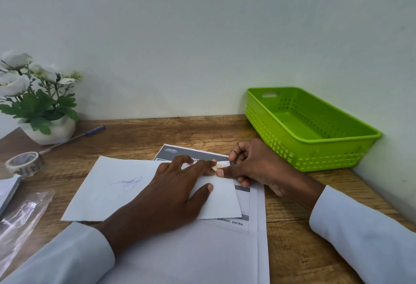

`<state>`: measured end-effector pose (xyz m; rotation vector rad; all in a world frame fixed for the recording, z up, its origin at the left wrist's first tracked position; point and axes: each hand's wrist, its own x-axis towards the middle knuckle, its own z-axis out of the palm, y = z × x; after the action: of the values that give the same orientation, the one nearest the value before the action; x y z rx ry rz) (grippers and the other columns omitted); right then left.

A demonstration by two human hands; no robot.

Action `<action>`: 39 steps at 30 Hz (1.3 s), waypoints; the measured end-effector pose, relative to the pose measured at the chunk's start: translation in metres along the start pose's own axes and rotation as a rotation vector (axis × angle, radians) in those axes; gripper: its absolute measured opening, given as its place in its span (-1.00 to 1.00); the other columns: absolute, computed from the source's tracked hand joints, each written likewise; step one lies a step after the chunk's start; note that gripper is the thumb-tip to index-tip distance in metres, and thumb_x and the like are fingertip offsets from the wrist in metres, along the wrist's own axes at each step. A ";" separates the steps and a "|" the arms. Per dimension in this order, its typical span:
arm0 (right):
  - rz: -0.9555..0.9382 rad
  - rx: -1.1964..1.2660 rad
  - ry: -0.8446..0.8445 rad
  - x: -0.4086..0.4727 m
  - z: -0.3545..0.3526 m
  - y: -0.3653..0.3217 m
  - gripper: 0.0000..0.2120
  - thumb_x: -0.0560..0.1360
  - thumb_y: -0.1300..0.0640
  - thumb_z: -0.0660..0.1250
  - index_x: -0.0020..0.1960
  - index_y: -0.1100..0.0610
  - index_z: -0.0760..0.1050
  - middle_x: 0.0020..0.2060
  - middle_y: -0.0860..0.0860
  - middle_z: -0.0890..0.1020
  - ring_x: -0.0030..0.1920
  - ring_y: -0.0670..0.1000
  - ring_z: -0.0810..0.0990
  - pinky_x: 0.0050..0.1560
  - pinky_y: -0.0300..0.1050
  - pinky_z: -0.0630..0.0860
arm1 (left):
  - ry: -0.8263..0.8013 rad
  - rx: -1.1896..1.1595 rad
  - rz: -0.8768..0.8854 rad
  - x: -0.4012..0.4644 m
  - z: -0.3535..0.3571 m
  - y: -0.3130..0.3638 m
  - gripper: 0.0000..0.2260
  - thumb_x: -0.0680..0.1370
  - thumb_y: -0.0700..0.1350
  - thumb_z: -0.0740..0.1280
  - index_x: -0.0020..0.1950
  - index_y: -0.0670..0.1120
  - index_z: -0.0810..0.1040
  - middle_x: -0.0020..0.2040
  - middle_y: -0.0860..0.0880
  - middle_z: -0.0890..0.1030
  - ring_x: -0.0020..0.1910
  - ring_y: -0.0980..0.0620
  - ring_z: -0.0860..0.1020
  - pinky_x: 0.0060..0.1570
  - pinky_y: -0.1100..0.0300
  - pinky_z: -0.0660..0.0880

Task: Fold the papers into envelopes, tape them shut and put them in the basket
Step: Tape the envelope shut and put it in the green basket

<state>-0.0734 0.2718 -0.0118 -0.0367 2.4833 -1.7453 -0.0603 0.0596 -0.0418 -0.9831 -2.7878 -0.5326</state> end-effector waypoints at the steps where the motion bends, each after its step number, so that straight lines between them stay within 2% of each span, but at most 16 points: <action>1: -0.002 -0.011 0.021 0.001 0.002 0.000 -0.59 0.25 0.22 0.65 -0.09 0.23 0.46 -0.56 0.00 0.53 -0.61 -0.07 0.47 -0.60 -0.26 0.44 | -0.003 -0.005 -0.006 -0.001 0.000 0.000 -0.47 0.51 0.29 -0.08 0.46 0.22 0.22 0.27 0.48 0.30 0.43 0.23 0.11 0.33 0.16 0.12; 3: -0.013 -0.054 0.077 0.003 0.006 0.001 -0.59 0.24 0.16 0.66 -0.11 0.21 0.47 -0.56 0.00 0.54 -0.62 -0.07 0.46 -0.61 -0.26 0.41 | -0.017 0.000 -0.044 -0.001 0.000 0.000 -0.48 0.48 0.34 -0.10 0.40 0.25 0.21 0.32 0.46 0.24 0.47 0.18 0.05 0.39 0.11 0.07; 5: -0.029 -0.102 0.122 0.007 0.009 0.001 -0.59 0.25 0.11 0.66 -0.14 0.22 0.48 -0.56 0.00 0.55 -0.62 -0.06 0.46 -0.61 -0.26 0.39 | -0.027 0.012 -0.099 -0.001 -0.001 0.000 -0.56 0.49 0.34 -0.05 0.33 0.27 0.25 0.43 0.30 0.22 0.51 0.13 0.03 0.45 0.06 0.04; 8: -0.029 -0.112 0.150 0.010 0.010 0.000 -0.64 0.29 0.12 0.64 -0.15 0.23 0.48 -0.53 0.05 0.57 -0.60 -0.02 0.47 -0.61 -0.24 0.41 | 0.000 0.011 -0.126 0.000 -0.004 0.003 -0.59 0.47 0.34 0.01 0.28 0.28 0.28 0.42 0.26 0.28 0.48 0.12 0.16 0.46 0.03 0.10; 14: -0.032 -0.102 0.173 0.010 0.009 0.003 -0.76 0.43 0.16 0.53 -0.17 0.22 0.48 -0.50 0.07 0.60 -0.62 -0.05 0.49 -0.62 -0.25 0.40 | 0.078 0.095 -0.196 -0.001 -0.009 0.001 -0.30 0.31 0.54 -0.04 0.33 0.22 0.29 0.31 0.21 0.36 0.34 0.09 0.29 0.40 0.07 0.19; 16: -0.028 -0.066 0.178 0.009 0.009 0.004 -0.76 0.46 0.13 0.50 -0.16 0.21 0.47 -0.53 0.03 0.59 -0.62 -0.05 0.49 -0.61 -0.24 0.42 | 0.032 0.130 -0.265 0.002 -0.018 -0.005 -0.18 0.19 0.63 0.00 0.31 0.21 0.33 0.23 0.19 0.36 0.28 0.07 0.30 0.34 0.07 0.24; 18: -0.020 -0.020 0.185 0.009 0.008 0.005 -0.74 0.47 0.07 0.49 -0.17 0.19 0.46 -0.57 0.00 0.55 -0.62 -0.04 0.50 -0.59 -0.23 0.43 | -0.063 0.065 -0.346 0.006 -0.029 -0.014 -0.16 0.09 0.64 0.14 0.25 0.23 0.40 0.16 0.18 0.40 0.23 0.08 0.30 0.28 0.09 0.30; 19: -0.023 0.000 0.188 0.007 0.008 0.004 -0.72 0.47 0.03 0.48 -0.17 0.18 0.45 -0.58 -0.01 0.53 -0.62 -0.03 0.50 -0.58 -0.22 0.44 | -0.092 -0.015 -0.381 0.008 -0.037 -0.017 -0.22 0.09 0.59 0.27 0.20 0.22 0.45 0.13 0.18 0.44 0.21 0.09 0.31 0.24 0.10 0.34; 21: -0.034 0.043 0.195 0.003 0.008 0.002 -0.69 0.46 -0.02 0.48 -0.18 0.17 0.45 -0.58 -0.04 0.52 -0.62 -0.04 0.51 -0.57 -0.22 0.45 | -0.080 -0.199 -0.394 0.010 -0.050 -0.024 -0.51 0.21 0.36 0.52 0.01 0.15 0.59 -0.02 0.18 0.58 0.08 0.10 0.48 0.02 0.17 0.48; 23: -0.055 0.109 0.199 -0.002 0.009 0.000 -0.67 0.44 -0.03 0.51 -0.16 0.19 0.48 -0.57 -0.05 0.55 -0.60 -0.04 0.53 -0.57 -0.22 0.47 | -0.028 -0.252 -0.357 0.010 -0.059 -0.030 -0.83 0.36 0.12 0.56 -0.21 0.10 0.64 -0.23 0.19 0.64 -0.19 0.19 0.59 -0.23 0.23 0.48; 26: -0.096 0.214 0.171 -0.013 0.009 -0.010 -0.61 0.37 -0.02 0.57 -0.06 0.25 0.55 -0.40 0.03 0.61 -0.47 -0.01 0.60 -0.44 -0.18 0.57 | 0.043 -0.246 -0.313 0.008 -0.079 -0.033 -0.81 0.44 -0.01 0.52 -0.35 0.09 0.61 -0.37 0.21 0.60 -0.37 0.26 0.52 -0.33 0.30 0.39; 30: -0.131 0.426 -0.052 -0.026 0.010 -0.026 -0.58 0.34 0.00 0.59 0.07 0.22 0.61 -0.06 0.11 0.74 -0.16 0.04 0.73 -0.22 -0.19 0.61 | 0.246 -0.314 -0.311 0.011 -0.119 -0.024 -0.89 0.48 -0.12 0.49 -0.22 -0.13 0.70 -0.36 0.03 0.65 -0.46 0.24 0.49 -0.45 0.41 0.38; 32: -0.154 0.495 -0.201 -0.033 0.016 -0.039 -0.58 0.37 0.05 0.57 0.14 0.23 0.61 0.02 0.14 0.73 -0.01 0.08 0.72 -0.11 -0.16 0.64 | 0.385 -0.380 -0.323 0.006 -0.142 -0.016 -0.91 0.49 -0.15 0.48 -0.20 -0.13 0.71 -0.32 -0.04 0.69 -0.44 0.18 0.51 -0.44 0.39 0.40; 34: -0.196 0.554 -0.268 -0.036 0.023 -0.046 -0.64 0.38 0.10 0.56 0.11 0.24 0.65 0.01 0.16 0.72 -0.03 0.08 0.71 -0.05 -0.13 0.64 | 0.487 -0.489 -0.332 0.006 -0.157 -0.008 -0.90 0.49 -0.13 0.48 -0.22 -0.09 0.71 -0.32 -0.01 0.68 -0.41 0.15 0.52 -0.43 0.36 0.42; 36: -0.242 0.606 -0.292 -0.039 0.032 -0.056 -0.69 0.37 0.13 0.56 0.07 0.24 0.67 -0.03 0.19 0.72 -0.07 0.07 0.71 -0.05 -0.13 0.64 | 0.567 -0.663 -0.328 0.003 -0.167 0.001 -0.93 0.48 -0.13 0.49 -0.20 -0.10 0.71 -0.29 -0.01 0.69 -0.35 0.14 0.56 -0.38 0.36 0.48; 39: -0.314 0.668 -0.217 -0.042 0.037 -0.072 -0.73 0.43 0.17 0.50 0.09 0.26 0.66 0.02 0.18 0.72 -0.02 0.11 0.72 -0.03 -0.09 0.65 | 0.586 -0.895 -0.302 0.001 -0.174 0.010 -0.87 0.47 -0.11 0.47 -0.09 -0.17 0.71 -0.12 -0.14 0.73 -0.20 -0.01 0.65 -0.11 0.16 0.59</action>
<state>-0.0311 0.2162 0.0467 -0.5467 1.7120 -2.4495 -0.0526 0.0024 0.1225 -0.3580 -2.1209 -1.8488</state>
